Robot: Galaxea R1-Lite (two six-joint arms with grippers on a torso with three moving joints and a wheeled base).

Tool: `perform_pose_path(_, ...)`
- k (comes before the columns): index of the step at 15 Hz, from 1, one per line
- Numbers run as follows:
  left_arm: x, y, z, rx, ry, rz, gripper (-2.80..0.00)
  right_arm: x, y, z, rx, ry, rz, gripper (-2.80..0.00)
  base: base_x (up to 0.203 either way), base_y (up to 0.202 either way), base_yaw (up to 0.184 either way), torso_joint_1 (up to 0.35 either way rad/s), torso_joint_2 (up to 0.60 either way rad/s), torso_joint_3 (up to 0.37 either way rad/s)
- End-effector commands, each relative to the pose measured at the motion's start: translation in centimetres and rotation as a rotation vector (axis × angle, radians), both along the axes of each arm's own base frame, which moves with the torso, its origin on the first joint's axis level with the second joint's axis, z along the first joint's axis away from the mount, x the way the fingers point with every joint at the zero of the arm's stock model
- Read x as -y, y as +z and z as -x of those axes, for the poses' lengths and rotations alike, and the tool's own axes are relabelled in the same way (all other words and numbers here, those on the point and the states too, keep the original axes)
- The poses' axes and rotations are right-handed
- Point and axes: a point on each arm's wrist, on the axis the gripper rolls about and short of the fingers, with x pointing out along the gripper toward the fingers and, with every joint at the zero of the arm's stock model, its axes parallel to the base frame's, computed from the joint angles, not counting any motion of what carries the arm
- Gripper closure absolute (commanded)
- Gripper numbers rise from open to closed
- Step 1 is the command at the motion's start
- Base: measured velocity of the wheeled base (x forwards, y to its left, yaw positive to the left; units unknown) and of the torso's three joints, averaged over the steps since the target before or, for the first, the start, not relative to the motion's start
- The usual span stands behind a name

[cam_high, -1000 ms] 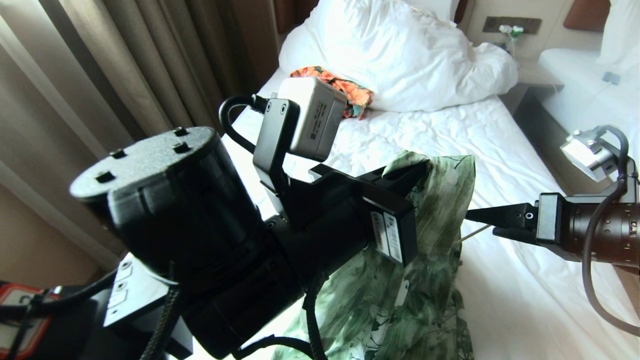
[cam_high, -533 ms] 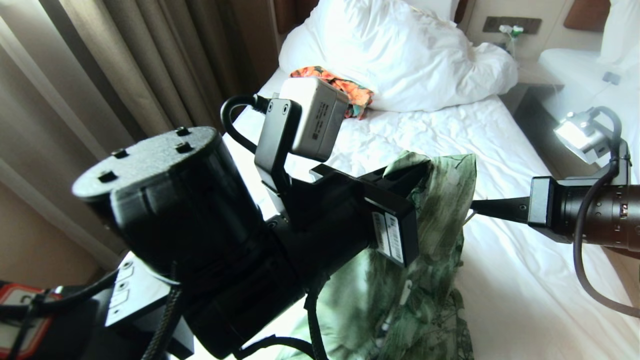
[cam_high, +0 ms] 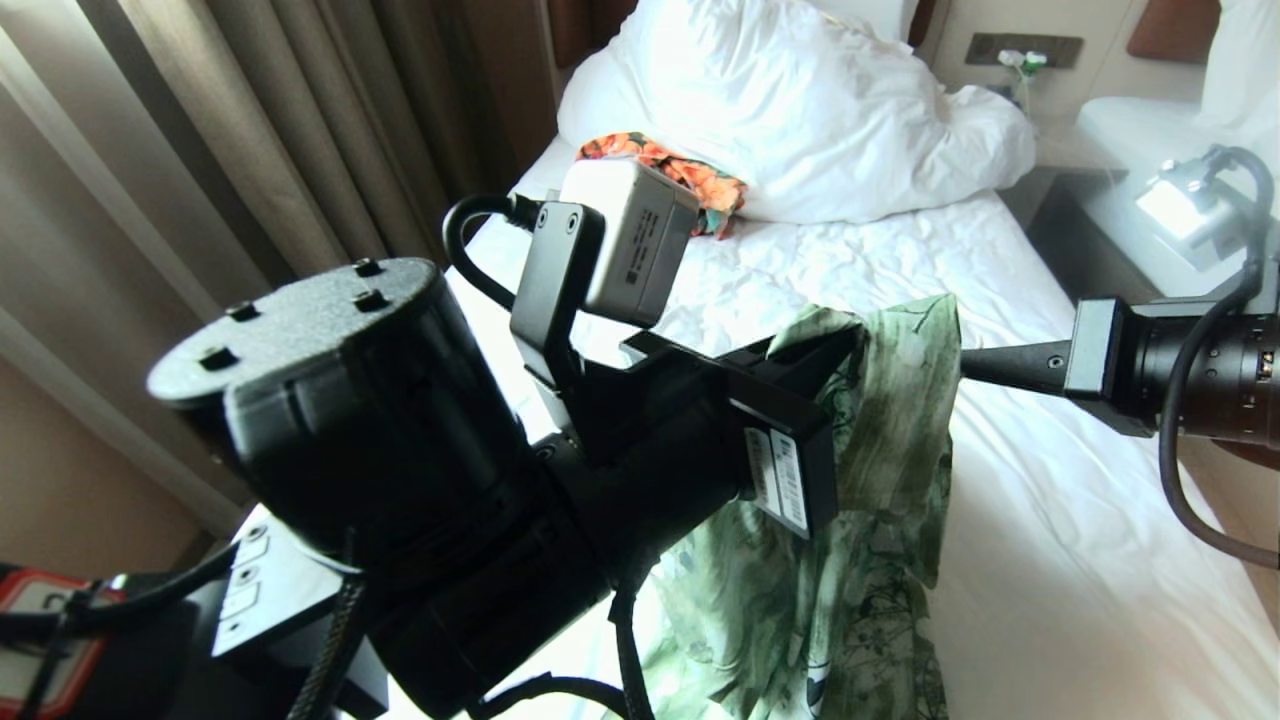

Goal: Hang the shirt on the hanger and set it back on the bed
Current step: Take the clothes hanger out of the clothes

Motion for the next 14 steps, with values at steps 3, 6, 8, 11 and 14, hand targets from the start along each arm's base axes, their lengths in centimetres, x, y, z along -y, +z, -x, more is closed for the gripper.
perform_pose_path(3,0.0,-0.1,0.0,-0.006,0.005,-0.013,0.0,0.2,2.8,0.5,0.034,-0.002,-0.016,0.0,0.0,0.0,0.0,0.0,0.0,0.0)
perform_pose_path(6,-0.1,-0.3,-0.1,0.03,0.061,-0.05,0.0,0.4,5.1,1.0,0.066,-0.003,-0.027,0.0,0.0,0.0,0.0,0.0,0.0,0.0)
perform_pose_path(8,0.0,-0.1,-0.1,0.06,0.073,-0.069,0.0,0.6,6.3,1.4,0.073,-0.003,-0.03,0.0,0.0,0.0,0.0,0.0,0.0,0.0)
perform_pose_path(11,0.5,0.3,-0.1,0.125,0.125,-0.116,0.0,0.8,8.1,1.9,0.1,-0.002,-0.04,0.0,0.0,0.0,0.0,0.0,0.0,0.0)
perform_pose_path(14,1.2,1.4,0.7,0.157,0.204,-0.213,0.0,1.0,9.2,2.2,0.114,-0.009,-0.045,0.0,0.0,0.0,0.0,0.0,0.0,0.0)
